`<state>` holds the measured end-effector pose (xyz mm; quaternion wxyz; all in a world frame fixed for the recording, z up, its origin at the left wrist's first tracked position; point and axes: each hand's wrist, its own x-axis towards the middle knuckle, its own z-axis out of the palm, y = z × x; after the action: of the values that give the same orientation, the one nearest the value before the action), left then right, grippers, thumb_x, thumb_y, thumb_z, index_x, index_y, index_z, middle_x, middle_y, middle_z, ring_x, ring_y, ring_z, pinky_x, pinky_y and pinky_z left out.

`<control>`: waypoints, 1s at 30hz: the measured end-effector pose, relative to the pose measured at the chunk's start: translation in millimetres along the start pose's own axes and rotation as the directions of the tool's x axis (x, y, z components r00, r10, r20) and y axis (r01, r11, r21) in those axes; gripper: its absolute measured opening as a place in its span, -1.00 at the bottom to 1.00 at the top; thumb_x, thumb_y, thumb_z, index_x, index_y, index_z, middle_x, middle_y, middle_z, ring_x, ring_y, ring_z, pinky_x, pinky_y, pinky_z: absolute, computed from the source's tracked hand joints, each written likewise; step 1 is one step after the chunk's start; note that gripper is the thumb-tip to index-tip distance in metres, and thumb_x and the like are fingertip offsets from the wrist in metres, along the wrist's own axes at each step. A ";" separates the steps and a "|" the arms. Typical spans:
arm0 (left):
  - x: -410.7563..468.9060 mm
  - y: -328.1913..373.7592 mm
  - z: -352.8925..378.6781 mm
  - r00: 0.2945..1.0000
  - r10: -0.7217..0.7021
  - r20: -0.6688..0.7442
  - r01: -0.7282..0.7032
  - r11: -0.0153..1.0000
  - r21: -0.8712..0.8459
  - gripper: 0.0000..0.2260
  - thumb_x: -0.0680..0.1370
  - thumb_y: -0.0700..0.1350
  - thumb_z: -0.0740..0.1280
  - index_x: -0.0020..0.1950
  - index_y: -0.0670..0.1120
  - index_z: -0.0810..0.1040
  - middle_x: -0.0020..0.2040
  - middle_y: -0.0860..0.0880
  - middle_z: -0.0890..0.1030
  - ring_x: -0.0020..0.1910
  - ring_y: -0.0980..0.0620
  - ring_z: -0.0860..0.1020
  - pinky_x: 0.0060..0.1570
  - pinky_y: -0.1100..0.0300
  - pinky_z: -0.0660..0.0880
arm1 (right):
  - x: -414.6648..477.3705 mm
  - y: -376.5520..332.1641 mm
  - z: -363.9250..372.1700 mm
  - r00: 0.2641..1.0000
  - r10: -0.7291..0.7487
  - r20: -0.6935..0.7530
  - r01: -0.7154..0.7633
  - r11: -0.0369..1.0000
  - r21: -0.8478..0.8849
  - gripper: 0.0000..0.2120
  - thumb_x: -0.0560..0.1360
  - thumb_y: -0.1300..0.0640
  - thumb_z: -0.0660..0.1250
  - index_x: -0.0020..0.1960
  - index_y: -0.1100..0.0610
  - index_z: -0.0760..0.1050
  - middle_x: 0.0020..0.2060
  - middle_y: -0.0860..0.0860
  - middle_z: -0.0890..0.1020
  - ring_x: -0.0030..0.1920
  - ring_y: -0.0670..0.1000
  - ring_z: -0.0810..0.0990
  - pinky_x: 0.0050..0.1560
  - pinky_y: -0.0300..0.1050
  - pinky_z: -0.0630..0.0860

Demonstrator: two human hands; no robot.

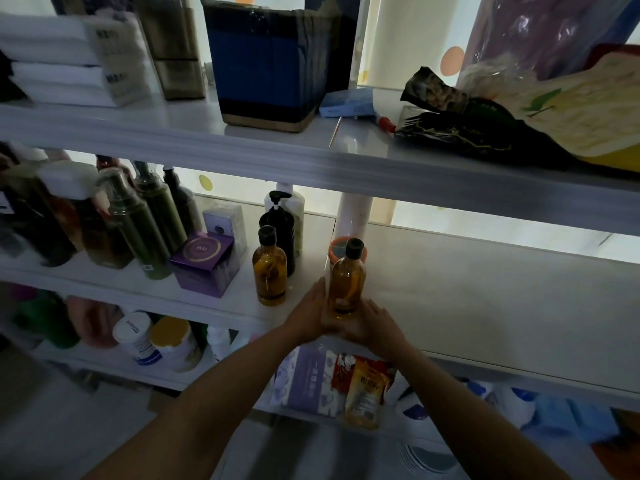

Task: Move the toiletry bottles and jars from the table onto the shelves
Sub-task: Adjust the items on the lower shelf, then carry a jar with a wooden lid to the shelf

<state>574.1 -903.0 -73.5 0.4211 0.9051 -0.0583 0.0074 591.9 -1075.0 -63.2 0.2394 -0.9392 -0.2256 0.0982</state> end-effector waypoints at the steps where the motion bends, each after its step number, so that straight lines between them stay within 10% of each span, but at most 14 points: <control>1: -5.2 -5.0 2.0 1.000 -0.004 0.010 0.003 0.998 0.065 -0.22 0.33 0.28 0.40 0.43 -0.01 0.20 0.39 -0.10 0.35 0.36 -0.04 0.36 0.32 -0.10 0.37 | -7.8 5.6 2.7 0.999 0.000 0.044 0.004 0.996 -0.086 -0.18 0.40 -0.24 0.36 0.49 0.08 0.10 0.44 0.05 0.28 0.44 0.06 0.25 0.42 -0.01 0.22; 7: -51.6 -17.9 -2.1 0.988 -0.134 0.081 0.079 0.875 0.478 -0.09 0.49 0.27 0.26 0.54 -0.15 -0.21 0.56 -0.16 -0.15 0.54 -0.09 -0.15 0.50 0.03 -0.12 | -43.1 17.3 16.2 0.999 -0.031 -0.016 0.026 0.963 -0.267 -0.13 0.44 -0.32 0.24 0.53 0.10 -0.02 0.53 0.04 0.05 0.52 0.02 0.02 0.49 -0.06 0.02; 11: -83.0 -27.1 -14.5 0.991 -0.106 0.080 0.047 0.840 0.540 -0.12 0.51 0.29 0.20 0.54 -0.11 -0.25 0.55 -0.11 -0.24 0.53 -0.05 -0.22 0.44 0.09 -0.27 | -65.3 -3.6 34.5 0.987 -0.135 -0.092 0.114 0.972 -0.205 -0.26 0.46 -0.26 0.27 0.49 0.09 0.16 0.47 0.05 0.24 0.47 0.01 0.20 0.44 -0.10 0.15; 16: -120.2 -43.9 -46.1 0.996 -0.083 0.019 0.048 0.732 0.679 -0.06 0.41 0.44 0.04 0.52 -0.10 -0.29 0.47 -0.06 -0.35 0.51 -0.09 -0.28 0.42 0.02 -0.34 | -52.4 -58.3 51.1 0.959 -0.250 0.136 0.275 0.935 -0.225 -0.03 0.39 -0.29 0.33 0.54 0.07 -0.12 0.54 0.02 -0.06 0.53 0.02 -0.08 0.48 -0.05 -0.10; 26: -282.0 -125.4 -191.8 0.892 -0.378 -0.247 0.443 0.625 0.642 0.19 0.07 0.59 -0.48 0.53 -0.12 -0.26 0.53 -0.06 -0.26 0.54 -0.10 -0.20 0.42 -0.03 -0.33 | -24.9 -268.0 123.9 0.834 -0.465 0.299 0.538 0.806 -0.249 0.21 0.22 -0.57 0.13 0.53 0.17 -0.26 0.53 0.08 -0.20 0.53 0.04 -0.21 0.49 -0.06 -0.22; 30: -377.7 -149.6 -261.1 0.764 -0.484 -0.426 0.643 0.515 0.567 -0.07 0.42 0.49 -0.10 0.50 -0.11 -0.35 0.48 0.02 -0.35 0.52 -0.06 -0.28 0.42 -0.02 -0.36 | -23.5 -384.9 172.7 0.691 -0.619 0.373 0.709 0.680 -0.185 0.21 0.22 -0.59 0.06 0.52 0.18 -0.30 0.51 0.03 -0.26 0.52 0.02 -0.23 0.51 -0.02 -0.19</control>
<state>225.1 -570.6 -42.6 0.0383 0.9553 0.2928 -0.0123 375.7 -714.4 -20.8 0.0712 -0.7921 -0.5982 0.0979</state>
